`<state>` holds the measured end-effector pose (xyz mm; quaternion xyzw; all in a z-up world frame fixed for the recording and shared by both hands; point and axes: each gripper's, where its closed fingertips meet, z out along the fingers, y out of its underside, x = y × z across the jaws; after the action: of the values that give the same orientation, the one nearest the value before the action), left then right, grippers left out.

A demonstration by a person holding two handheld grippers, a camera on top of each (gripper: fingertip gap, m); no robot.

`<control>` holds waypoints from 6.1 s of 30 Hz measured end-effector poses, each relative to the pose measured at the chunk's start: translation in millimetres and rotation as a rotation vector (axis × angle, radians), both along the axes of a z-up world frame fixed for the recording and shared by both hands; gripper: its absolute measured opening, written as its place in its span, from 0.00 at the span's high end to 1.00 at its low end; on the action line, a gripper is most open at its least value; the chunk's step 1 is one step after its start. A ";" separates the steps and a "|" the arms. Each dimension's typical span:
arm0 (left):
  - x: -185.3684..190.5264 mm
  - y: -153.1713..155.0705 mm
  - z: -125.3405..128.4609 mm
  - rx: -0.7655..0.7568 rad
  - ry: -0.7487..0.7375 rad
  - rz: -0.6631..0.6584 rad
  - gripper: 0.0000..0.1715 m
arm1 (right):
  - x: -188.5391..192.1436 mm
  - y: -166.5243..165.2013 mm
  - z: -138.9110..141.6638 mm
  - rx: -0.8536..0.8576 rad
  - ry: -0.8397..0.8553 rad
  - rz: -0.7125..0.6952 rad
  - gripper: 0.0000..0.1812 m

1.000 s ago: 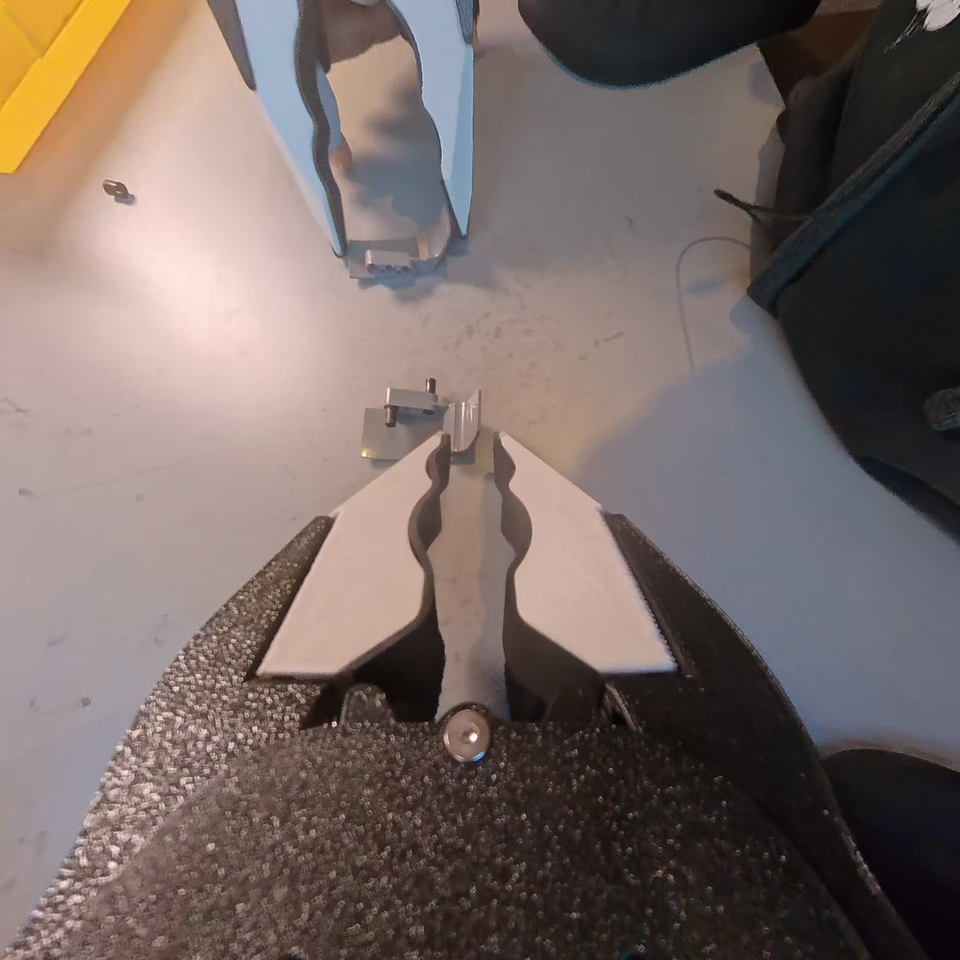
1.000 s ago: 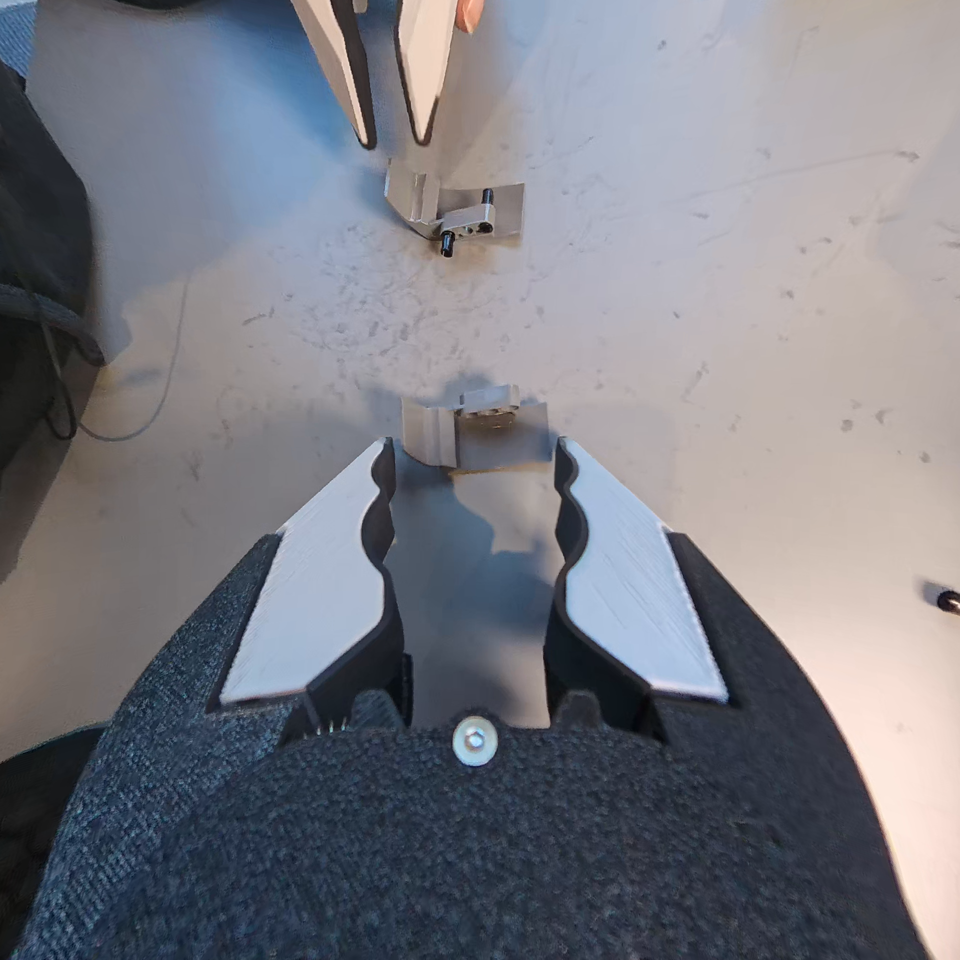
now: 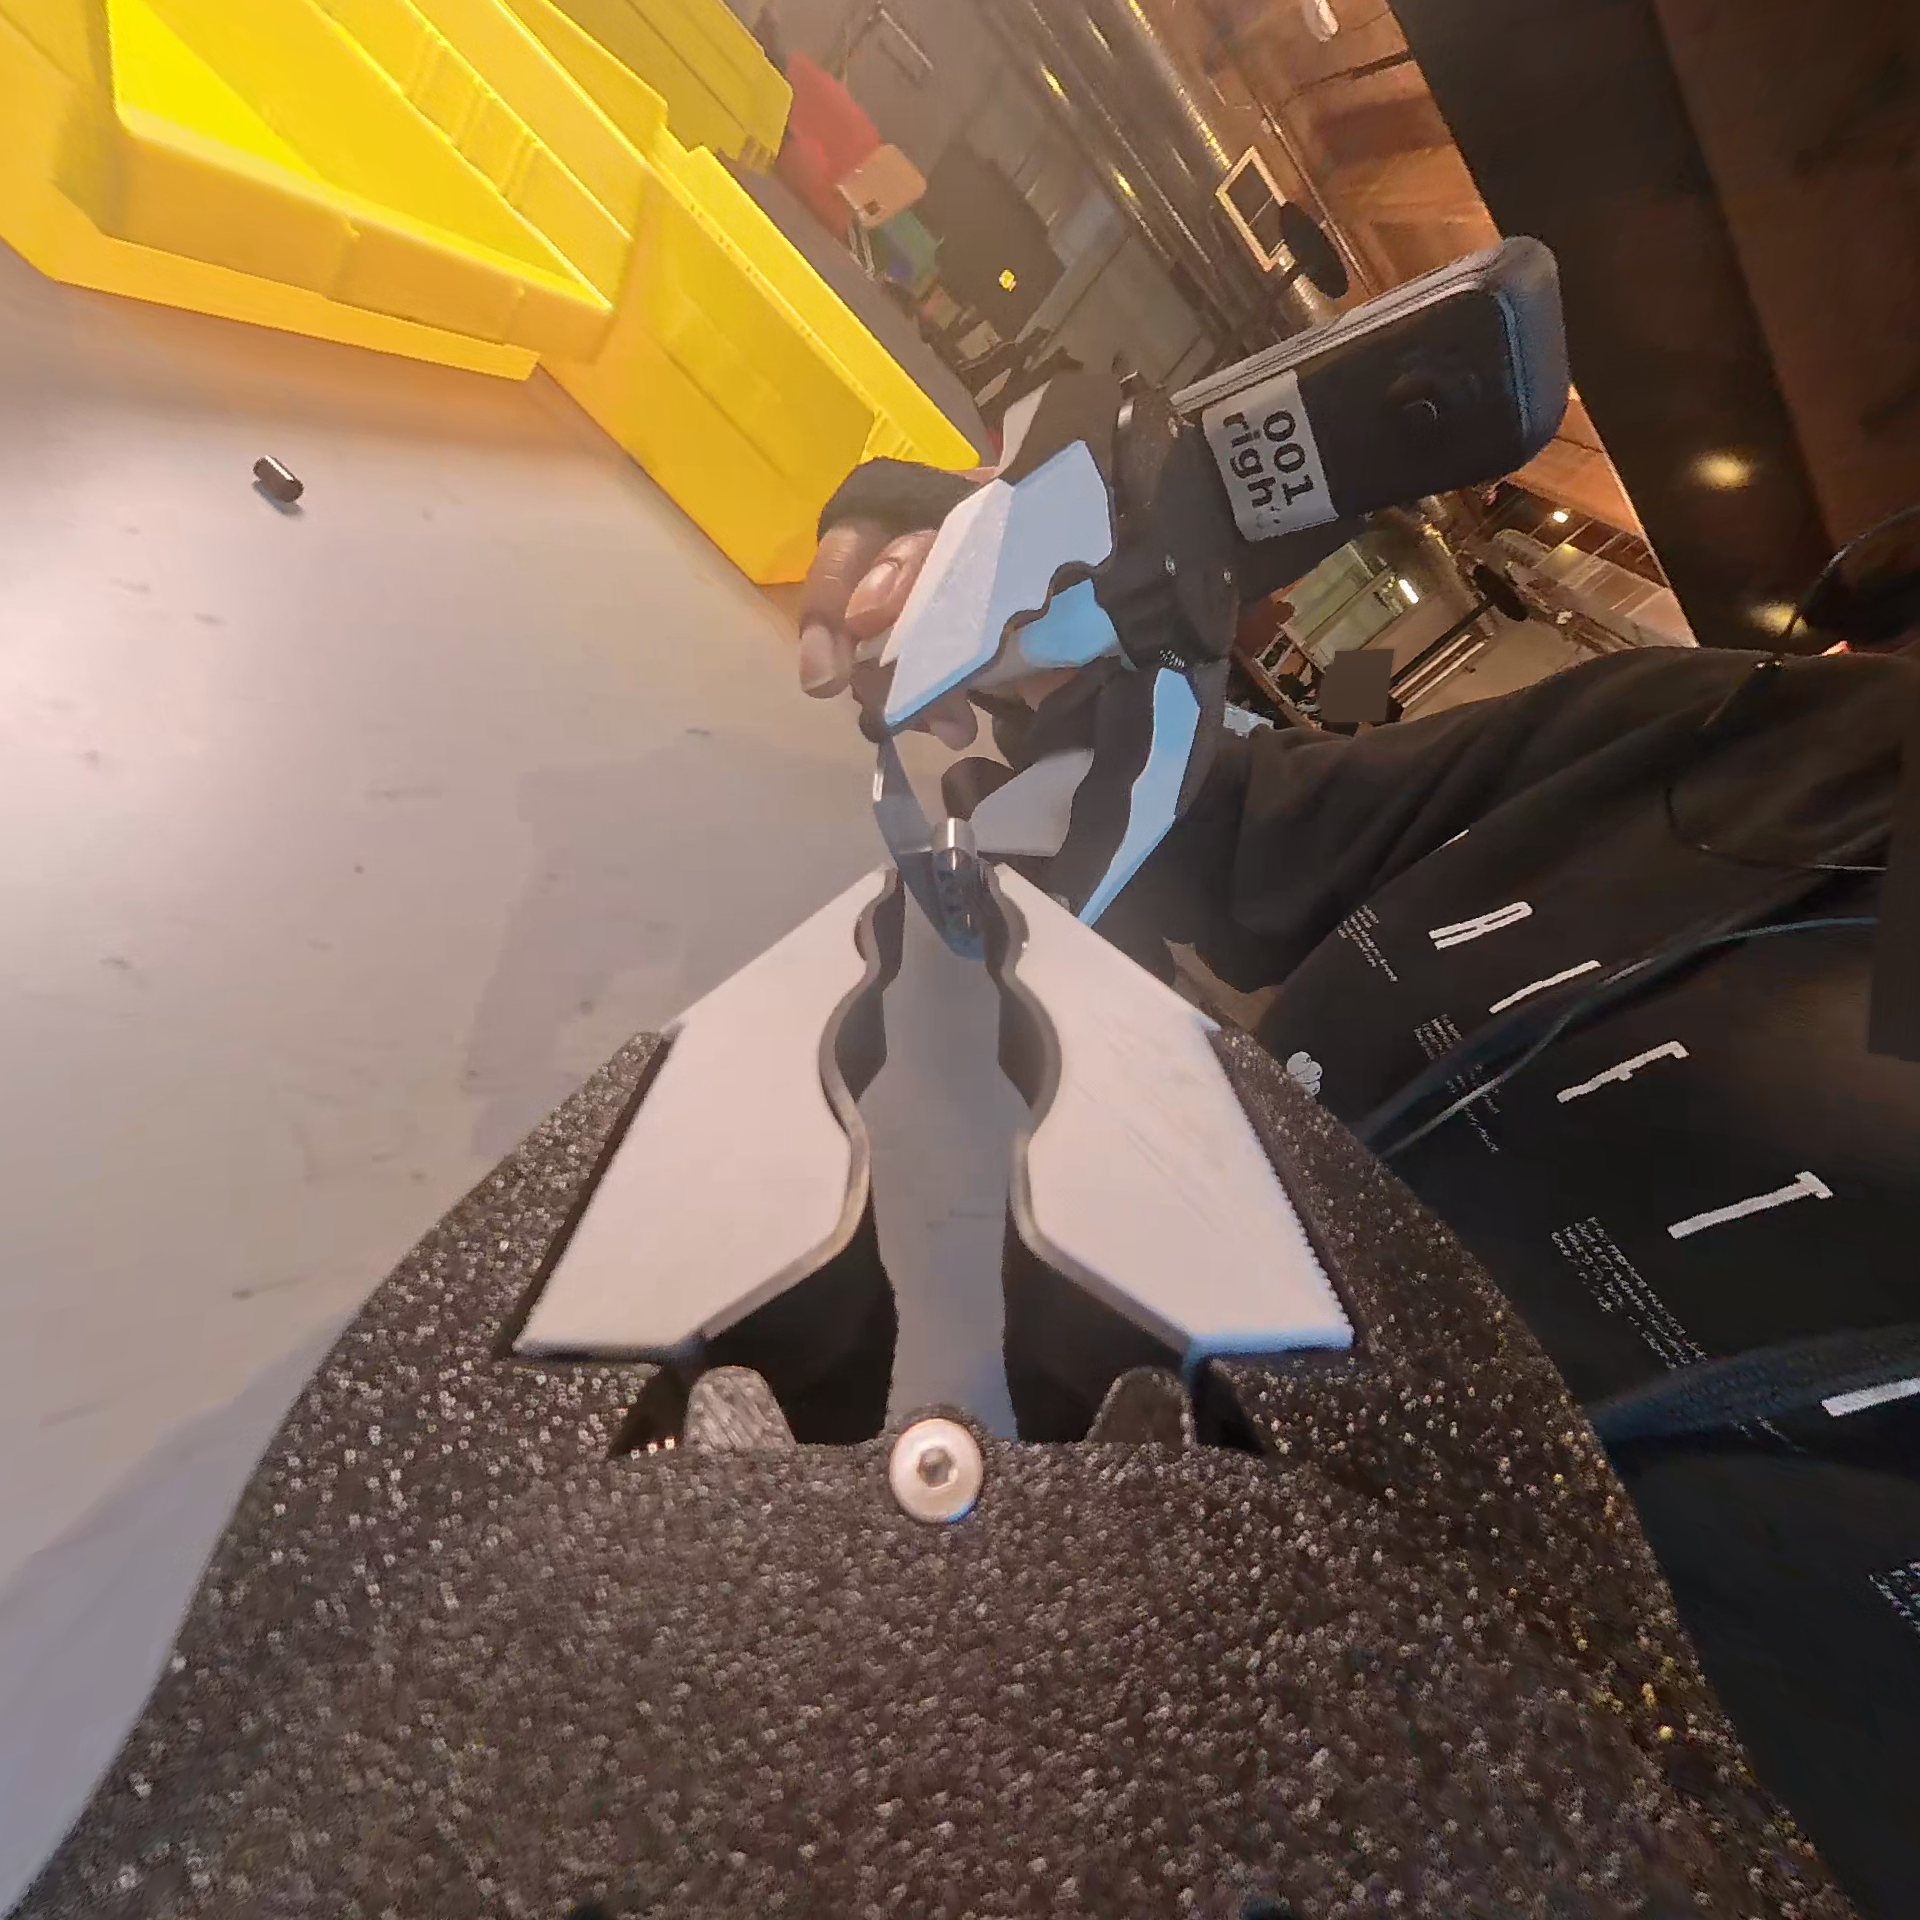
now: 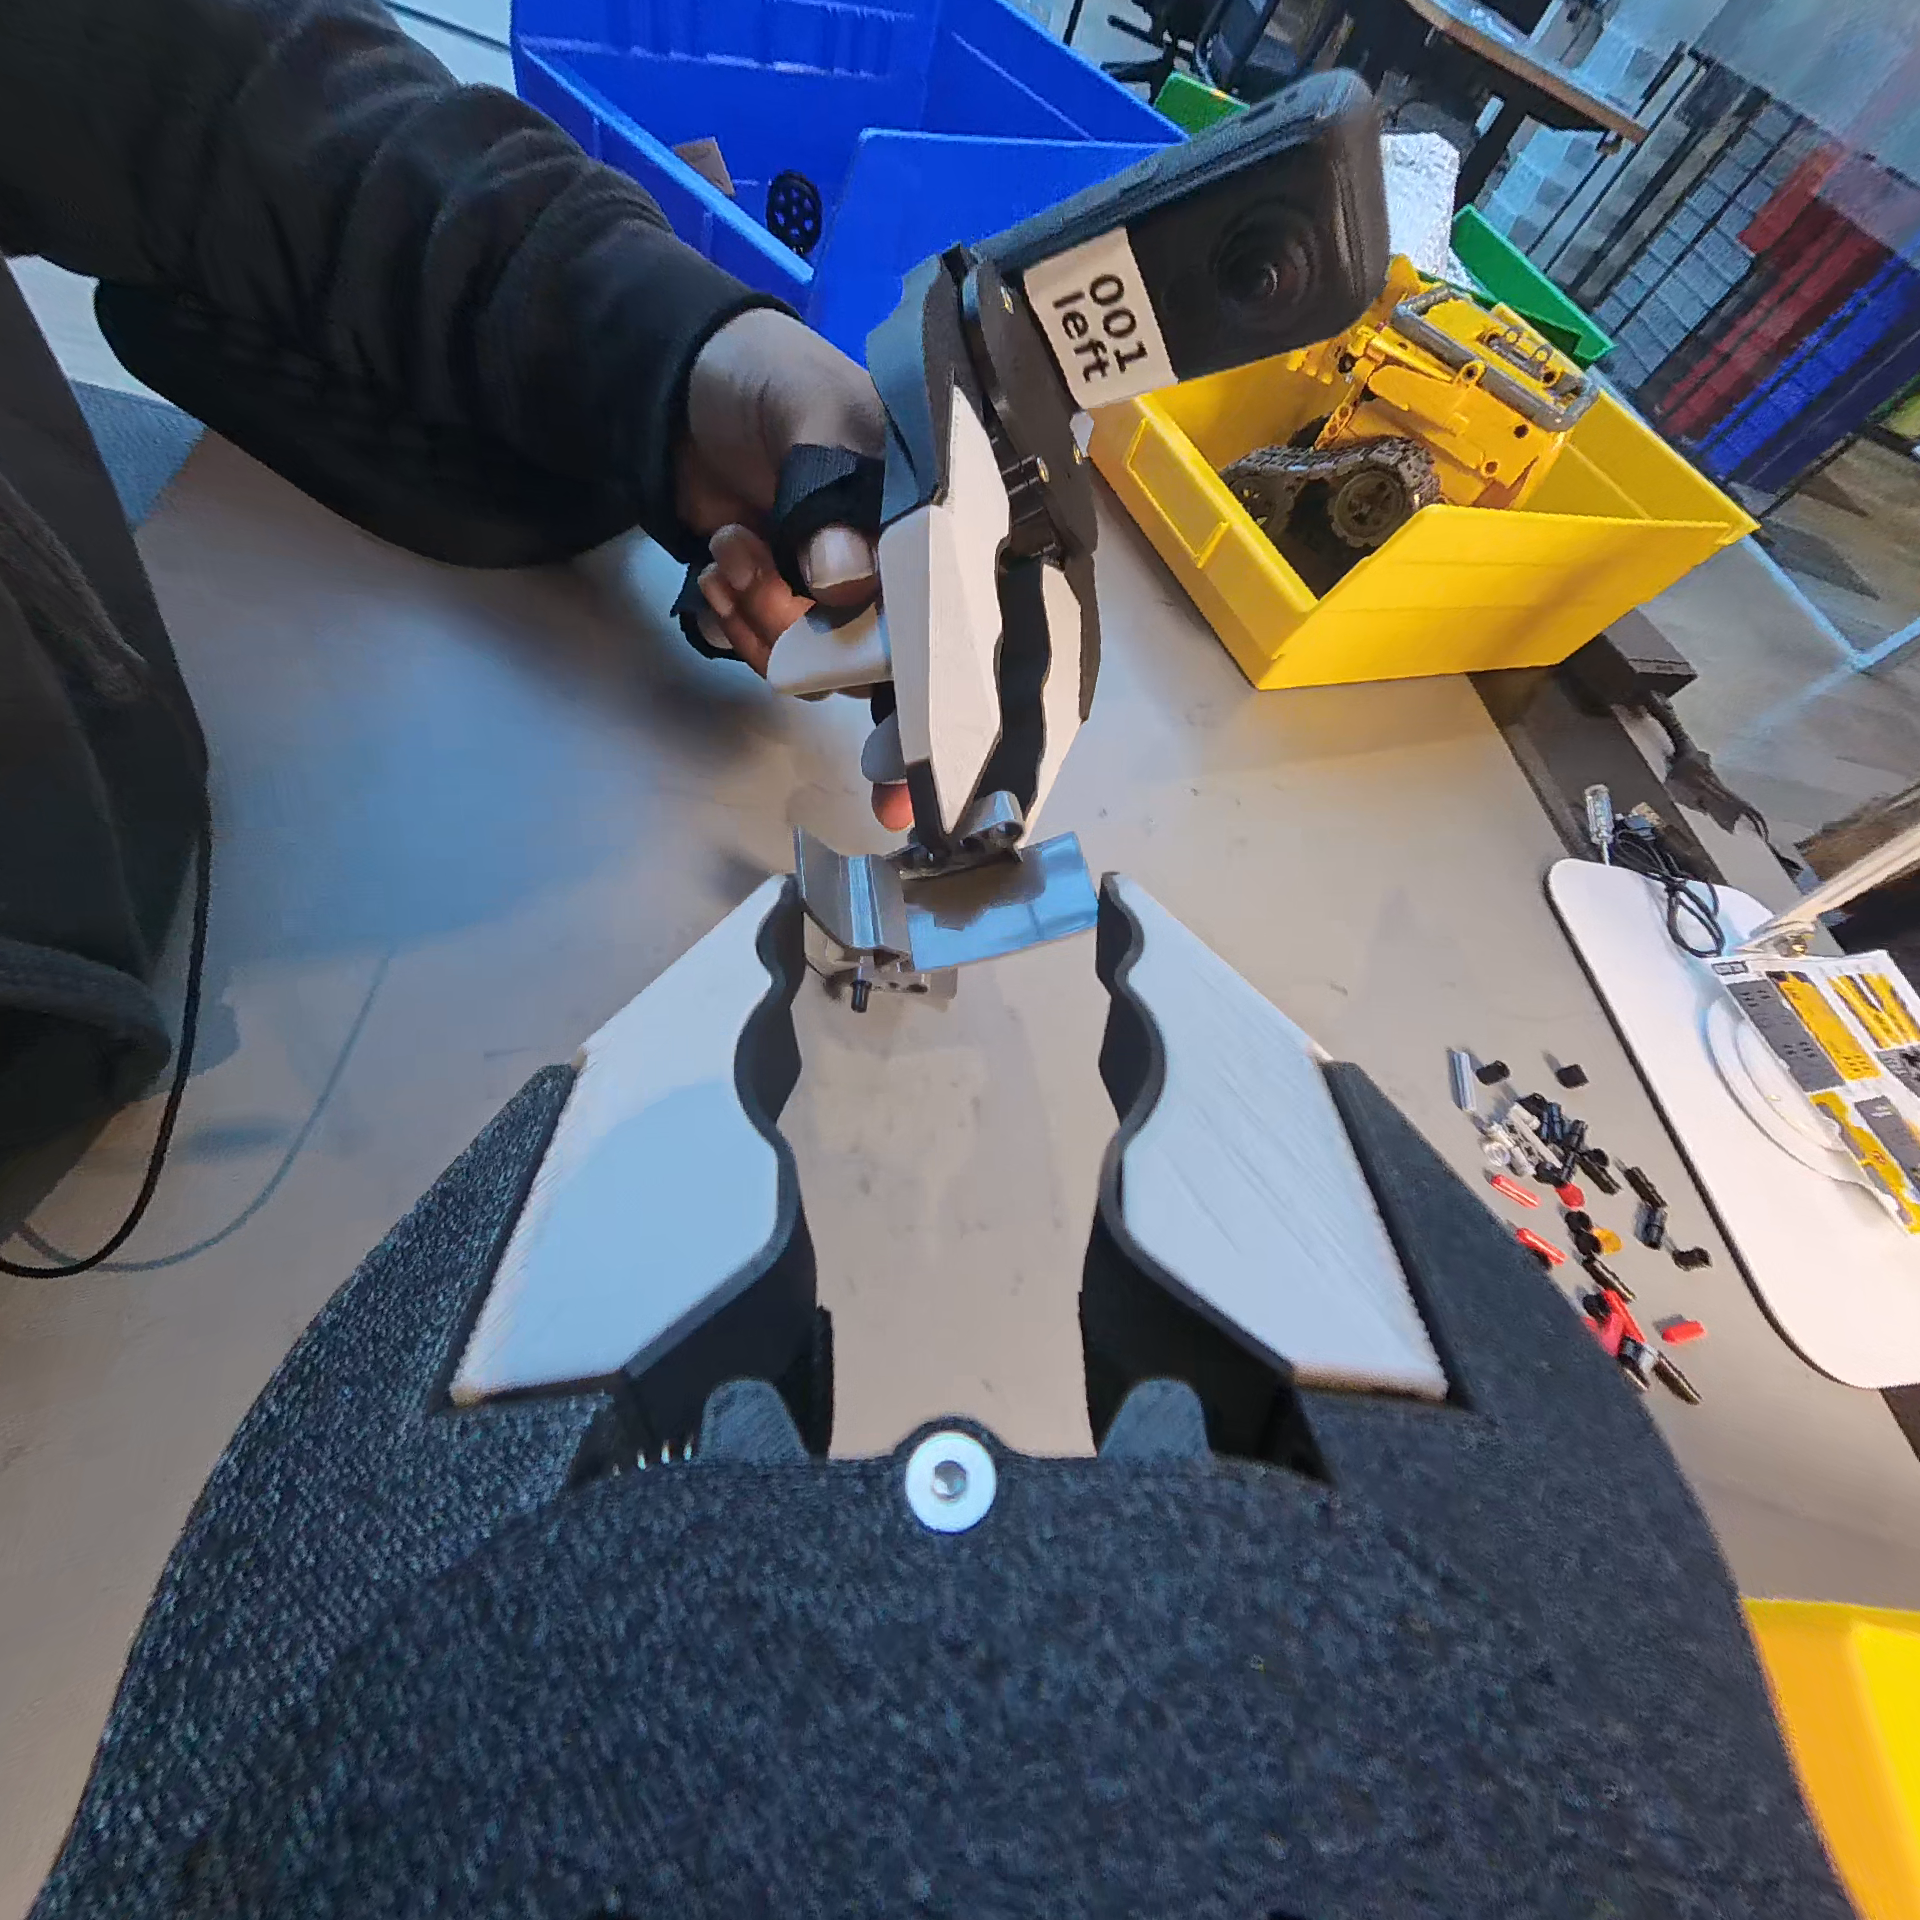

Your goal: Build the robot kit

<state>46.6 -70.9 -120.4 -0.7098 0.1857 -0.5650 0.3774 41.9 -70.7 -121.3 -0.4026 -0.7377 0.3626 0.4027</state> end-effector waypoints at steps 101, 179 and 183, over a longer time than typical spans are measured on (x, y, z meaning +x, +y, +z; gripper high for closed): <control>-36.8 -12.4 -83.7 0.312 0.799 -0.142 0.77 | 5.5 9.5 -77.7 -0.250 -0.350 -0.037 0.78; -28.4 -34.9 -92.2 0.251 0.901 -0.142 0.81 | -1.2 -23.9 -77.1 -0.641 -0.735 -0.038 0.82; -26.2 -43.0 -91.2 0.229 0.870 -0.120 0.80 | -4.9 -23.9 -79.9 -0.592 -0.826 0.033 0.82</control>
<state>20.4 -113.9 -211.5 -0.8228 0.4294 -0.2108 0.3068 36.9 -94.6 -201.2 -0.5976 -0.7073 0.3729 -0.0597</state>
